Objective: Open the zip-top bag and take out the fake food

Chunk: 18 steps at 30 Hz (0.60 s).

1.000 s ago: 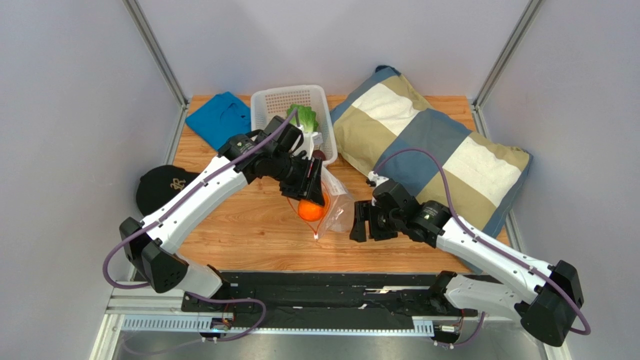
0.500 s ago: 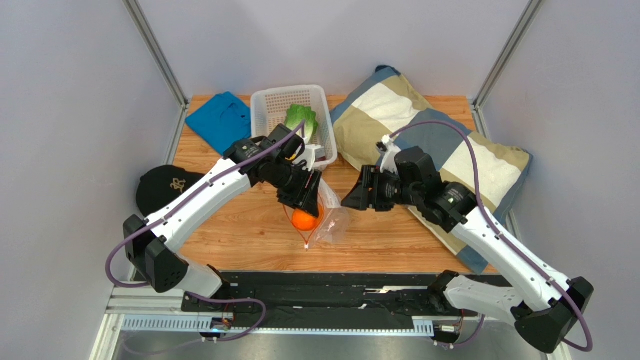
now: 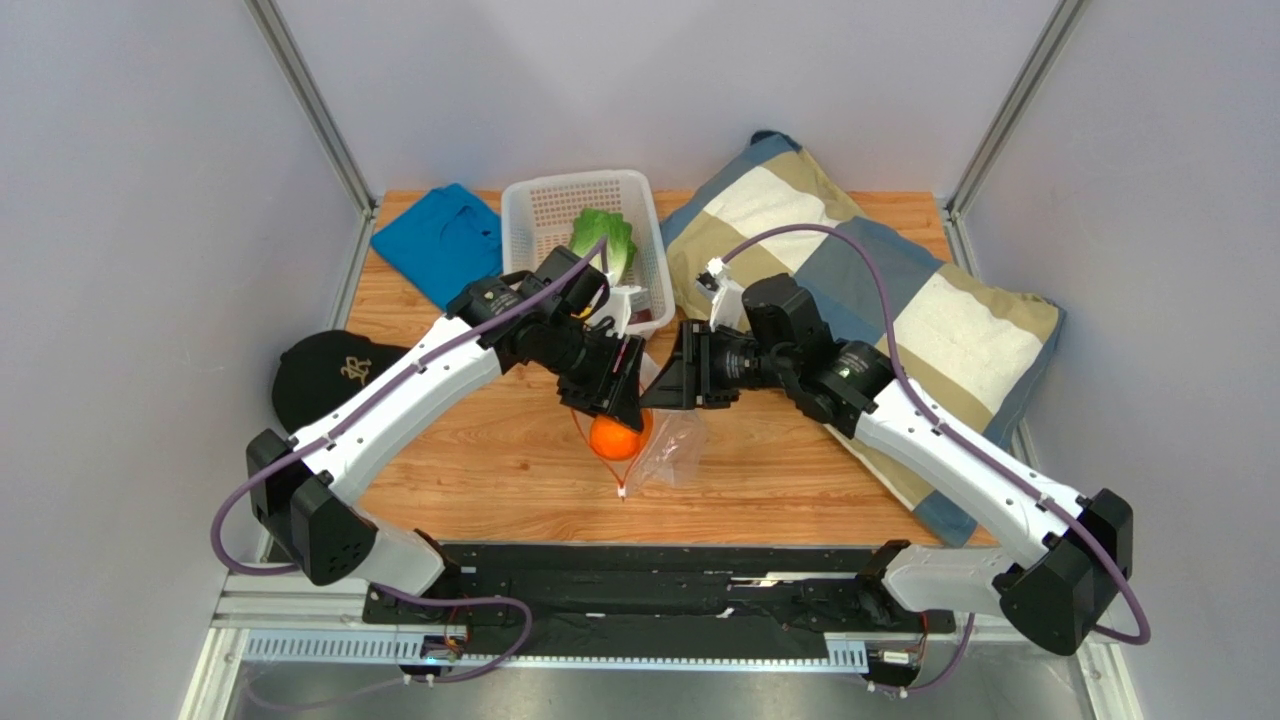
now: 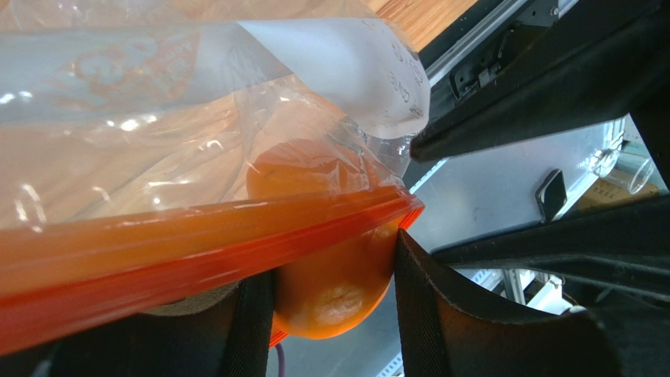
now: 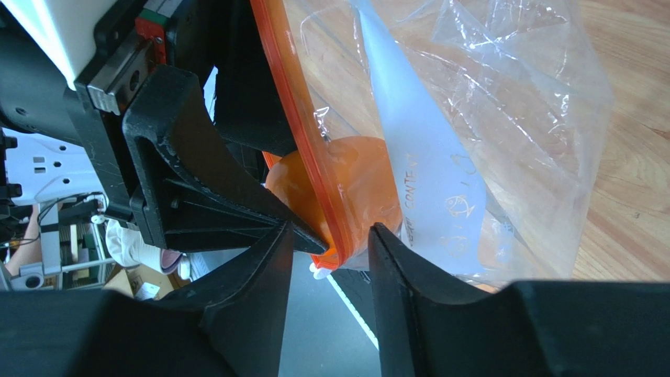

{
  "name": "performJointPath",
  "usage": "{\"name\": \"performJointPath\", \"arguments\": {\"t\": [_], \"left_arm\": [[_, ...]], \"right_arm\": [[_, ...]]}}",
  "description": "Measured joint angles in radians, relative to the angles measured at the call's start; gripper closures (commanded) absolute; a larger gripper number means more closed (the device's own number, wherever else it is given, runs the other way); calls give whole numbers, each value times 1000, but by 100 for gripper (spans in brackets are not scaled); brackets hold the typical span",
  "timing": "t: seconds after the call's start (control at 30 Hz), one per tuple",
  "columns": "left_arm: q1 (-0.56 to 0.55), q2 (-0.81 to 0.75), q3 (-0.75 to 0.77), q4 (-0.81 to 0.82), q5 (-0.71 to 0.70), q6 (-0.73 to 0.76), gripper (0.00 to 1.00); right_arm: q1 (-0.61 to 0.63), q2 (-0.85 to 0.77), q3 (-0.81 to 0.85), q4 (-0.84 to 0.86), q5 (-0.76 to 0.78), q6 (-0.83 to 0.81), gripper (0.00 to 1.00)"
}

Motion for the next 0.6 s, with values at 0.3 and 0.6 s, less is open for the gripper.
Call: {"name": "performJointPath", "arguments": {"t": [0.3,0.6], "left_arm": [[-13,-13,-4,17,23,0,100],[-49,-64,-40,40,14,3,100]], "right_arm": [[6,52,19,5,3,-39,79],[21,106,69,-24,74,-37,100]]}}
